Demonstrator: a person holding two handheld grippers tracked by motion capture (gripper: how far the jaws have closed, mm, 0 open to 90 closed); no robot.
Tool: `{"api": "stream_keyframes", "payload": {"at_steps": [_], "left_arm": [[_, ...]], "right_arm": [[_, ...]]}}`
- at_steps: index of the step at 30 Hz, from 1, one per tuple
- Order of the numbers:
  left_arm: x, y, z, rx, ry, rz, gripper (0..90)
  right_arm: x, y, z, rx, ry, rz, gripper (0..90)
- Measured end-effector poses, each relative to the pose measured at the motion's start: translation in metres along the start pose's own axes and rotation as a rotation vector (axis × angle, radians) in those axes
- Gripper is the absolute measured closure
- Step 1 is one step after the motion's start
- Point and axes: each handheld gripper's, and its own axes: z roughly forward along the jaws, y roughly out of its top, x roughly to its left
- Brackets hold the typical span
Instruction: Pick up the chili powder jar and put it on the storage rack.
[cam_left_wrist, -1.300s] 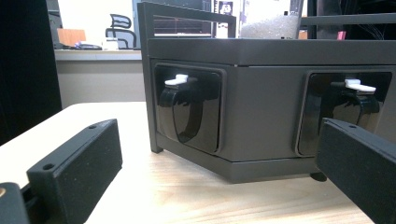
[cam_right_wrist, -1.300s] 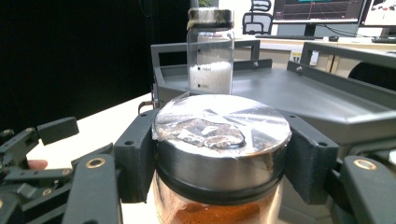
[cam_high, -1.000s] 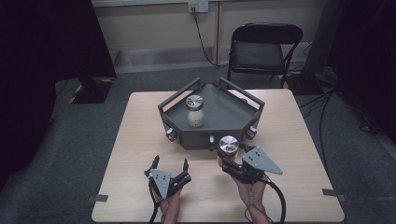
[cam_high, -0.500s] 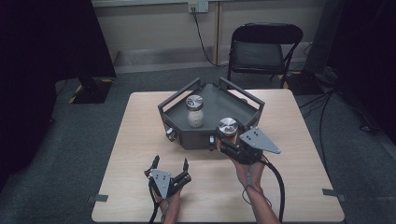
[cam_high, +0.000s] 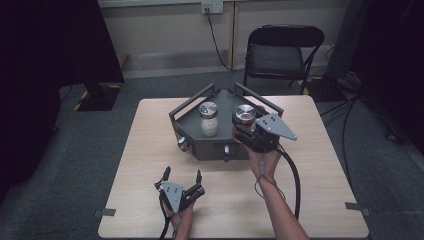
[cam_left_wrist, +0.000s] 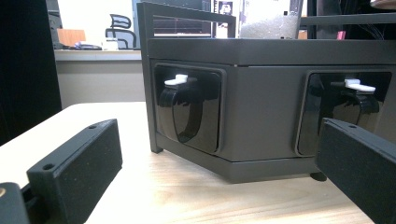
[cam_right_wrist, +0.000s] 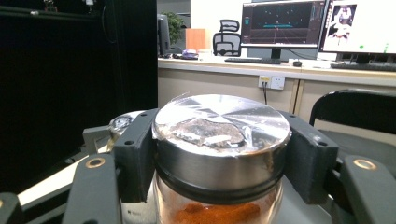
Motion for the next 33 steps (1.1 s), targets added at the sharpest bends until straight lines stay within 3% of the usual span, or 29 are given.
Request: {"api": "stream_keyframes", "payload": {"at_steps": [16, 33], "left_arm": [[0.0, 0.0, 0.0, 0.0, -0.003, 0.001, 0.4], [0.001, 0.0, 0.0, 0.0, -0.005, 0.002, 0.5]], "right_arm": [[0.008, -0.003, 0.041, 0.038, -0.082, -0.013, 35.1], [0.011, -0.016, 0.06, 0.08, -0.085, -0.015, 35.0]]}}
